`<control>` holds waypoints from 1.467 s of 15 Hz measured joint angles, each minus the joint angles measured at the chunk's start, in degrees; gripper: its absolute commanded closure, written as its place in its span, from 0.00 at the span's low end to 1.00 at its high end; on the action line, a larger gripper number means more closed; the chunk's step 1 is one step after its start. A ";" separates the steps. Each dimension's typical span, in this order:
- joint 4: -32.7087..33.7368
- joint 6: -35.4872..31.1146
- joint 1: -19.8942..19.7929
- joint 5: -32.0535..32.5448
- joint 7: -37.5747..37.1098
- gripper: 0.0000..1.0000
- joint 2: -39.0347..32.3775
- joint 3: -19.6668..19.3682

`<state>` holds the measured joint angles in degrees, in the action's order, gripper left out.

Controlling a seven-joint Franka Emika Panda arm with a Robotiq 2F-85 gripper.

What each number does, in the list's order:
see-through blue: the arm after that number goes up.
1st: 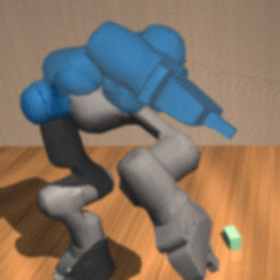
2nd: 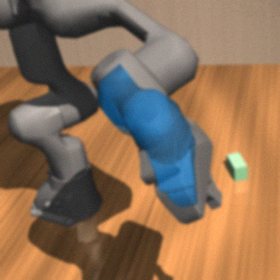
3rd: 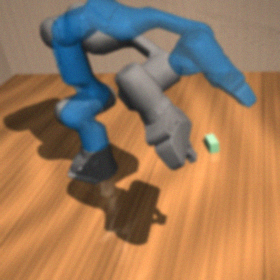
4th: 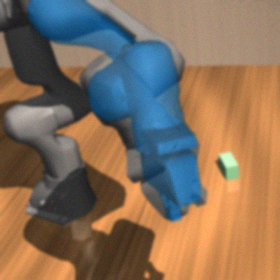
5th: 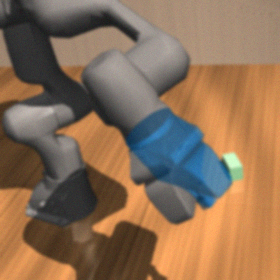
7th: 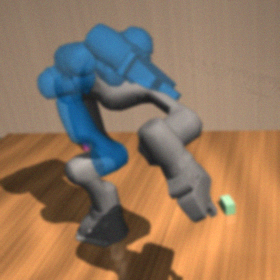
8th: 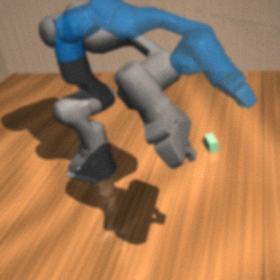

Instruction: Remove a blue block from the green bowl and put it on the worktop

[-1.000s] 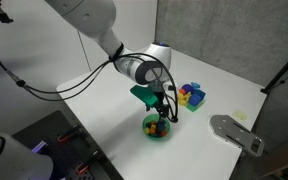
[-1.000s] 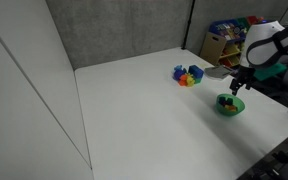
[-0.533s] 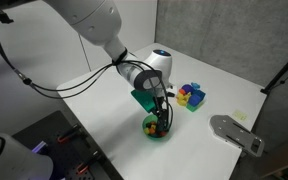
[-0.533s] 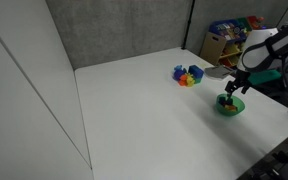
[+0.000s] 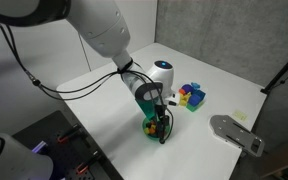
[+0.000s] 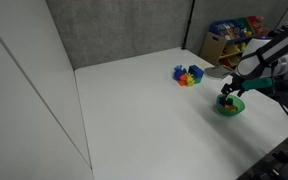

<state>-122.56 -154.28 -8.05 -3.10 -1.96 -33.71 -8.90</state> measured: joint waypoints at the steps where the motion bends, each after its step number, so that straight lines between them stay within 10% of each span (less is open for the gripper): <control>1: 0.52 -0.48 -0.25 -0.07 -0.16 0.00 -0.86 0.00; 6: 2.81 -1.65 -1.14 -0.63 -0.40 0.00 -4.60 0.02; 8: 3.48 -1.80 -1.29 -0.90 -0.43 0.26 -5.67 0.03; 18: 6.00 -1.82 -2.23 -1.08 -0.52 0.94 -7.37 0.13; 22: 6.01 0.19 -2.20 -1.08 -0.49 0.90 -6.37 0.23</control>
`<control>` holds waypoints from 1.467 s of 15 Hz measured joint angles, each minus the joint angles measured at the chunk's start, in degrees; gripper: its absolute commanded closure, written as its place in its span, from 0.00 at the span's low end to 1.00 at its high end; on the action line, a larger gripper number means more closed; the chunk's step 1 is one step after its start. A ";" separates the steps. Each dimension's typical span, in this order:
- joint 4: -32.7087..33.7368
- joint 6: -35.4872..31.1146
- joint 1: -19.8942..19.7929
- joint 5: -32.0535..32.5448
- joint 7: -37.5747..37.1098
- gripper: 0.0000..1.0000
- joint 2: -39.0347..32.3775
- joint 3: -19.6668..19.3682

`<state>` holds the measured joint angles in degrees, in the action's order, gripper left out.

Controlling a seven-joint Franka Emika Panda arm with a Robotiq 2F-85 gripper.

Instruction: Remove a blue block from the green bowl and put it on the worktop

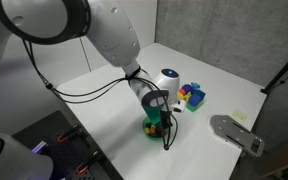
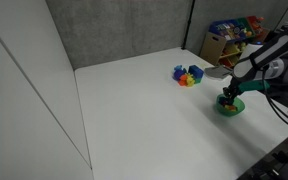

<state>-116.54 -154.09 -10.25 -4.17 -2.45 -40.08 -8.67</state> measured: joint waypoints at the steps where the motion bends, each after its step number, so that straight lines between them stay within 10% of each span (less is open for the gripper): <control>1: -0.08 0.91 0.18 0.04 0.02 0.90 0.62 0.00; 13: -7.62 3.80 6.61 0.17 -0.03 0.90 12.95 4.10; 22: -14.81 -9.57 12.07 0.13 -2.51 0.90 8.54 8.12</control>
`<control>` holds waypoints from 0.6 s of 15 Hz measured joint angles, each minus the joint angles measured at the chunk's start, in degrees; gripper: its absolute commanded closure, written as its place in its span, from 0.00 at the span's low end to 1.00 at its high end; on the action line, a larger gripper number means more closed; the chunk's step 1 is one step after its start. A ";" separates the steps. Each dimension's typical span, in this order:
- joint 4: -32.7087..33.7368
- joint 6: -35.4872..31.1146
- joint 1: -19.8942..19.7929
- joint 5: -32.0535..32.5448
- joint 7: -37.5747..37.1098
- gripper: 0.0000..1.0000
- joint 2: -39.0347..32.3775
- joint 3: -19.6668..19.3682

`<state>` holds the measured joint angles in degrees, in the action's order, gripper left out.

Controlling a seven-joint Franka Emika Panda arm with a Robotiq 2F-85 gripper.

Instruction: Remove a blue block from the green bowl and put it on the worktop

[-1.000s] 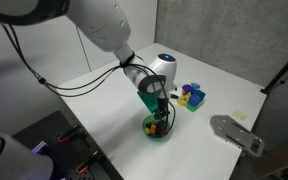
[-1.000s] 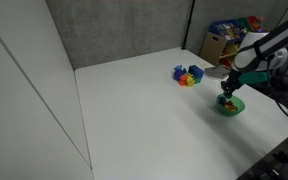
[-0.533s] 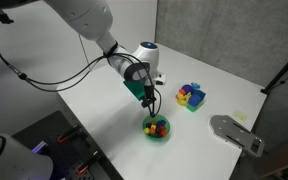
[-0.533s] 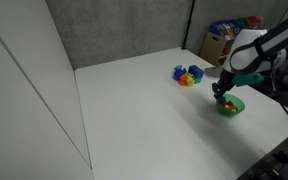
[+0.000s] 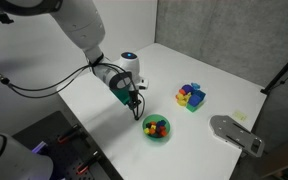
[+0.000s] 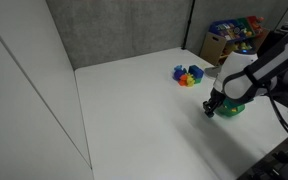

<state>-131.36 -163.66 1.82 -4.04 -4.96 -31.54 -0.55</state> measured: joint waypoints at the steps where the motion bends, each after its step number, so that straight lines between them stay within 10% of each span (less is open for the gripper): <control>1: -0.27 -1.49 0.51 0.00 -0.31 0.90 -1.21 -0.01; 3: -0.42 -3.79 1.34 0.00 -0.64 0.80 -3.58 -0.13; 4: -0.41 -4.59 1.59 0.00 -0.69 0.45 -4.52 -0.20; 9: -0.40 -5.93 1.84 0.00 -0.71 0.14 -6.20 -0.58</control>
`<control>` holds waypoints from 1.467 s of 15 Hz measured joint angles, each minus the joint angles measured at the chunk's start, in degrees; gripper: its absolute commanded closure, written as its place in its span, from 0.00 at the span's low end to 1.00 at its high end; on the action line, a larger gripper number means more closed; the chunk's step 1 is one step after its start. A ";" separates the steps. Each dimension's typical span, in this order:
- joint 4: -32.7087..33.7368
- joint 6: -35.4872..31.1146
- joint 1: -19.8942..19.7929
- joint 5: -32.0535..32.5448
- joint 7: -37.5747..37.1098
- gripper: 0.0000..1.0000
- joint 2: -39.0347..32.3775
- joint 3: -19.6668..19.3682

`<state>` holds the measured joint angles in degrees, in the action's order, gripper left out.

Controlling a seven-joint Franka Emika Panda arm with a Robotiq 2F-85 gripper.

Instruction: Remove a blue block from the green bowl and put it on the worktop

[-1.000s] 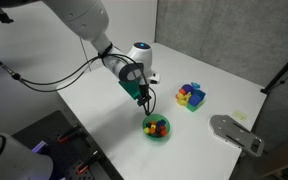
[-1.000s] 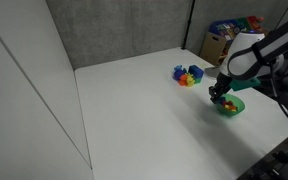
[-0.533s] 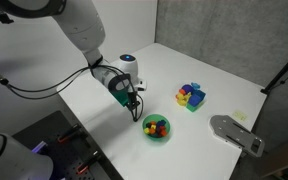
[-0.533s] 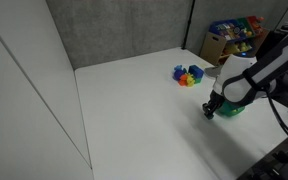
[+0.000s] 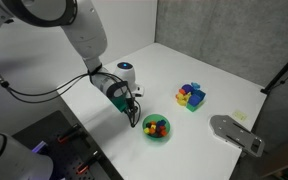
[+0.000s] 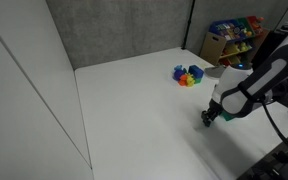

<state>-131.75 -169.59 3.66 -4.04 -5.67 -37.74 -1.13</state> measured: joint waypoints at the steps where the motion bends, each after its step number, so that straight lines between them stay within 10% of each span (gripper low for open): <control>1: 0.01 0.02 0.00 0.00 0.00 0.05 0.05 -0.10; 22: -0.33 38.16 -7.41 7.64 11.04 0.00 33.31 -5.66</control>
<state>-132.08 -131.43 -3.75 3.60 5.37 -4.43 -6.79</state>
